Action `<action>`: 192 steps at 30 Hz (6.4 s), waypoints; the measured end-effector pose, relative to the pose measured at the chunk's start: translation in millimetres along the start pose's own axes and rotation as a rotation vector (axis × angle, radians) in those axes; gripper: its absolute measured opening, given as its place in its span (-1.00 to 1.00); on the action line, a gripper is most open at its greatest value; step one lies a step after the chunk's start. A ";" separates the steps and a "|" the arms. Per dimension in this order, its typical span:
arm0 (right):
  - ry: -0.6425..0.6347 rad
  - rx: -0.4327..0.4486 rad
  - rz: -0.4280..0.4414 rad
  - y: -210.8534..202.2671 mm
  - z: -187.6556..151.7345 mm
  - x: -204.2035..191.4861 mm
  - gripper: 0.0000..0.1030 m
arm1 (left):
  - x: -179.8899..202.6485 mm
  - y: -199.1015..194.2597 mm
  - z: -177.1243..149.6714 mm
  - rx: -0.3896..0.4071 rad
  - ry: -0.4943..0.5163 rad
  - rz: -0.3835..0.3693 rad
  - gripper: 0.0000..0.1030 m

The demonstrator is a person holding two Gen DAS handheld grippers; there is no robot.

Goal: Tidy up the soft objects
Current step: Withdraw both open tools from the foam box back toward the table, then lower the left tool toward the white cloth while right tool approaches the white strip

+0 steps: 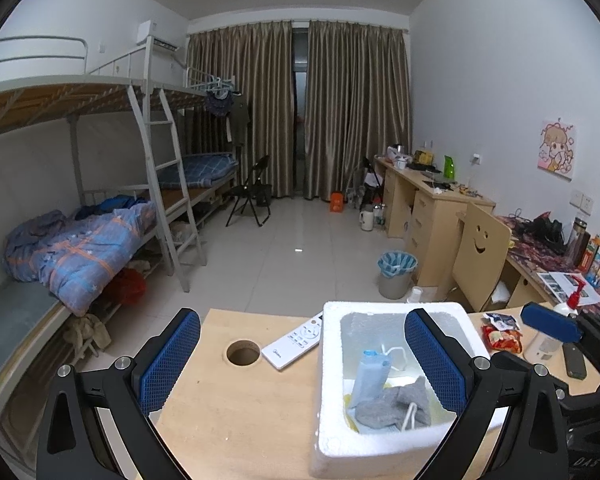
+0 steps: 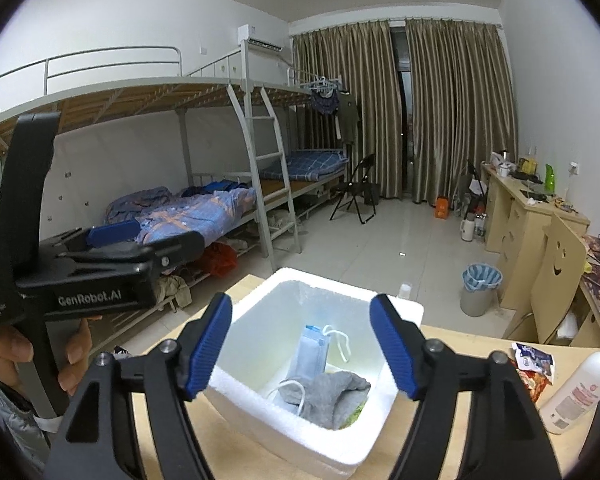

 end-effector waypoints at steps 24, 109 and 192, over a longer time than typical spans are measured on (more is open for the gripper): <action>-0.019 0.168 -0.054 -91.7 11.0 -39.4 0.99 | -21.4 -117.0 2.9 0.139 -0.004 -0.011 0.98; 0.051 0.259 -0.361 -214.8 -206.4 -86.6 1.00 | 25.1 -238.2 -247.9 0.263 -0.039 -0.275 0.99; 0.189 -0.235 -0.172 -138.4 -238.9 102.2 0.99 | 306.9 -21.8 -253.4 -0.321 0.490 -0.512 -0.10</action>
Point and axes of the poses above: each gripper's, at about its wrist camera, not at the fingertips, and y roughly the way its jaws point, x to its right, z to its top, the point moved 8 cm from there along y, roughly the way its jaws point, and after that the axes turned 15 degrees about z, right-handed, at the moved point
